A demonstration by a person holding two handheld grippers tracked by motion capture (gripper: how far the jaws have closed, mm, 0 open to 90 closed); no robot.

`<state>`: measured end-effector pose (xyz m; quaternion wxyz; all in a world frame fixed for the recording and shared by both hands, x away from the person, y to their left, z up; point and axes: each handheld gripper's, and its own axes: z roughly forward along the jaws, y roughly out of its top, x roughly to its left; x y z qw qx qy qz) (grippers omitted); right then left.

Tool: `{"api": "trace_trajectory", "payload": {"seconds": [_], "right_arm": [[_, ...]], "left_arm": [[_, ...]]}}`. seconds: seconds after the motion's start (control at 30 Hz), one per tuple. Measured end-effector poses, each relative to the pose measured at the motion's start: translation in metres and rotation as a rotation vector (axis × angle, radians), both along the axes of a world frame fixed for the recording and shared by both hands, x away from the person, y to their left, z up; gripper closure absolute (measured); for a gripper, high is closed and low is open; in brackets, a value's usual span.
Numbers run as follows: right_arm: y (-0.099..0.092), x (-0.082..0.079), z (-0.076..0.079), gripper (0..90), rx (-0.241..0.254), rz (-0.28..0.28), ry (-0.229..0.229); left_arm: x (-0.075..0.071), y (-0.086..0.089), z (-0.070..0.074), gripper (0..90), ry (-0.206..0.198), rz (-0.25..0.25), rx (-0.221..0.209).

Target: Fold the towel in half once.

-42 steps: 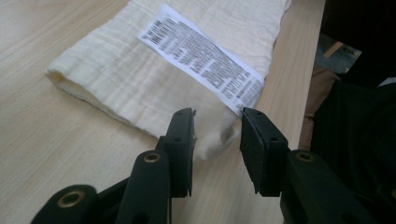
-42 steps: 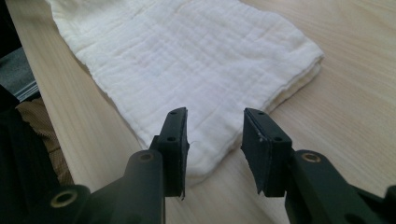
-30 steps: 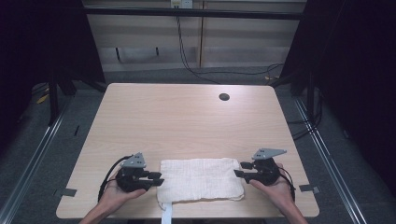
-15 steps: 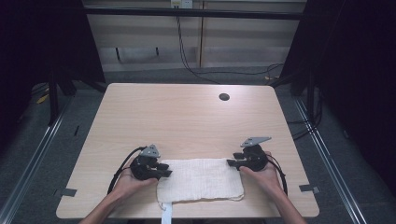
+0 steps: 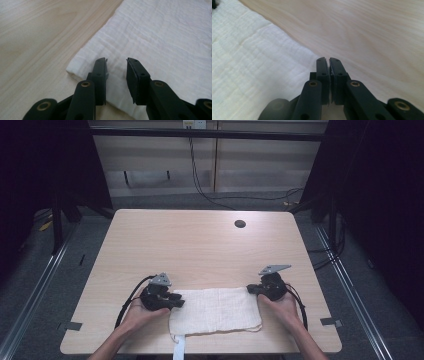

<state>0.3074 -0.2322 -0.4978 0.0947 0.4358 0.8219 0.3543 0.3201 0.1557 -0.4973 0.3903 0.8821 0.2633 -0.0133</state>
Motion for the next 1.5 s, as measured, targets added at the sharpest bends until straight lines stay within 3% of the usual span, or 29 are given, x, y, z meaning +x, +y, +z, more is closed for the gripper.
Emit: {"api": "trace_trajectory", "payload": {"seconds": [0.07,0.1,0.17,0.23,0.3,0.37,0.4,0.5,0.57,0.67,0.83,1.0,1.27,1.5], "right_arm": [[-0.006,0.004,0.0,87.4,0.001,-0.017,-0.004],[-0.009,0.004,0.0,87.4,-0.021,-0.027,-0.023],[-0.016,0.007,0.0,87.4,-0.02,-0.047,-0.025],[-0.019,0.009,0.001,87.3,-0.014,-0.05,-0.026],[-0.021,0.013,0.002,87.2,-0.027,-0.061,-0.033],[-0.022,0.017,0.003,86.9,-0.025,-0.068,-0.038],[-0.023,0.019,0.002,86.8,-0.021,-0.071,-0.047],[-0.026,0.023,-0.004,80.5,-0.002,-0.065,-0.041],[-0.028,0.02,0.0,72.3,0.009,-0.076,-0.051],[-0.028,0.01,0.012,72.0,0.061,-0.09,-0.088],[-0.011,-0.015,0.026,72.9,0.092,-0.007,-0.105],[0.014,-0.031,0.031,66.6,0.114,0.093,-0.082],[0.061,-0.035,0.032,64.6,0.129,0.213,-0.047],[0.125,-0.032,0.027,56.2,0.121,0.361,0.001]], "left_arm": [[0.004,-0.001,-0.001,70.1,0.004,0.012,-0.012],[0.006,-0.003,-0.002,70.3,0.016,0.024,-0.027],[0.009,-0.006,-0.003,70.3,0.02,0.008,-0.043],[0.014,-0.01,-0.002,69.7,0.025,-0.003,-0.023],[0.018,-0.012,-0.003,68.9,0.027,0.009,-0.04],[0.021,-0.013,-0.004,69.0,0.055,0.005,-0.05],[0.023,-0.011,-0.004,68.3,0.078,0.01,-0.071],[0.024,-0.005,-0.001,65.2,0.065,0.035,-0.09],[0.024,-0.003,0.001,62.6,0.063,0.035,-0.098],[0.021,-0.001,0.005,58.9,0.056,0.044,-0.098],[0.017,0.001,0.011,56.7,0.035,0.025,-0.116],[0.022,0.01,0.011,53.7,0.034,0.071,-0.123],[0.025,0.022,0.015,51.8,0.02,0.109,-0.123],[0.027,0.031,0.018,50.0,-0.006,0.138,-0.124]]}}
